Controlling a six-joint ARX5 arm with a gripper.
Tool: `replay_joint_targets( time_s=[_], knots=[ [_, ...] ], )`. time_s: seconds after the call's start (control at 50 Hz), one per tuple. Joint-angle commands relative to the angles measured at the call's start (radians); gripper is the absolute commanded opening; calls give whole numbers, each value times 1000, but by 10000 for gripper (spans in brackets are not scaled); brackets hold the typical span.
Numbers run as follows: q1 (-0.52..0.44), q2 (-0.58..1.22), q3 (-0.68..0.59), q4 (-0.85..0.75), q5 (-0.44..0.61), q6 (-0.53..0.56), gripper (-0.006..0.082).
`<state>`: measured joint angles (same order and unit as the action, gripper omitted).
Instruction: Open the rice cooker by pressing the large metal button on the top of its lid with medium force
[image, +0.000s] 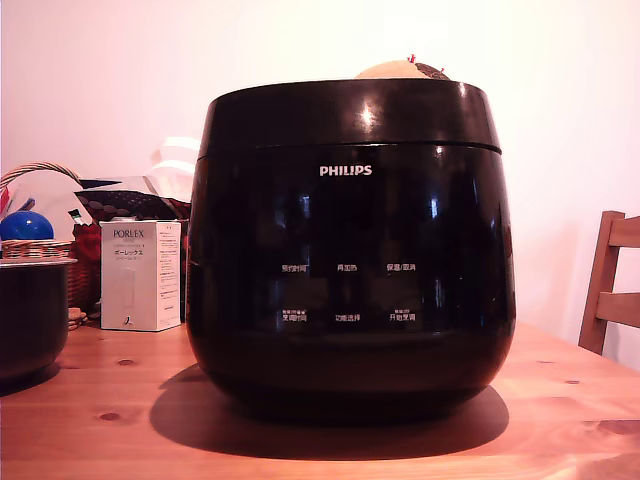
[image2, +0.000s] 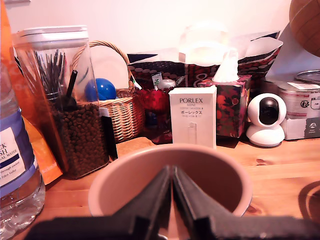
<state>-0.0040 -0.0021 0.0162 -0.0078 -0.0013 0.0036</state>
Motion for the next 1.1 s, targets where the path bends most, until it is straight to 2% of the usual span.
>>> replay_joint_targets(
  time_s=[0.0,0.26,0.46,0.5,0.54,0.56,0.6,0.62,0.66,0.68,0.88,1.08],
  knots=[
    [-31,-11,-40,92,53,15,-21],
    [-31,-11,-40,114,56,5,-21],
    [-32,-11,-25,188,153,-127,-21],
    [-32,-10,-16,215,210,-183,-21],
    [-32,-10,-4,225,248,-183,-21],
    [-32,-10,8,224,270,-256,-21],
    [-32,-10,31,219,300,-263,-21],
    [-32,-10,40,212,341,-324,-21],
    [-32,-10,68,198,365,-344,-21],
    [-32,-10,79,185,426,-379,-21],
    [-60,74,219,27,683,-404,-21],
    [-127,286,336,22,743,-407,-21]
  ],
)
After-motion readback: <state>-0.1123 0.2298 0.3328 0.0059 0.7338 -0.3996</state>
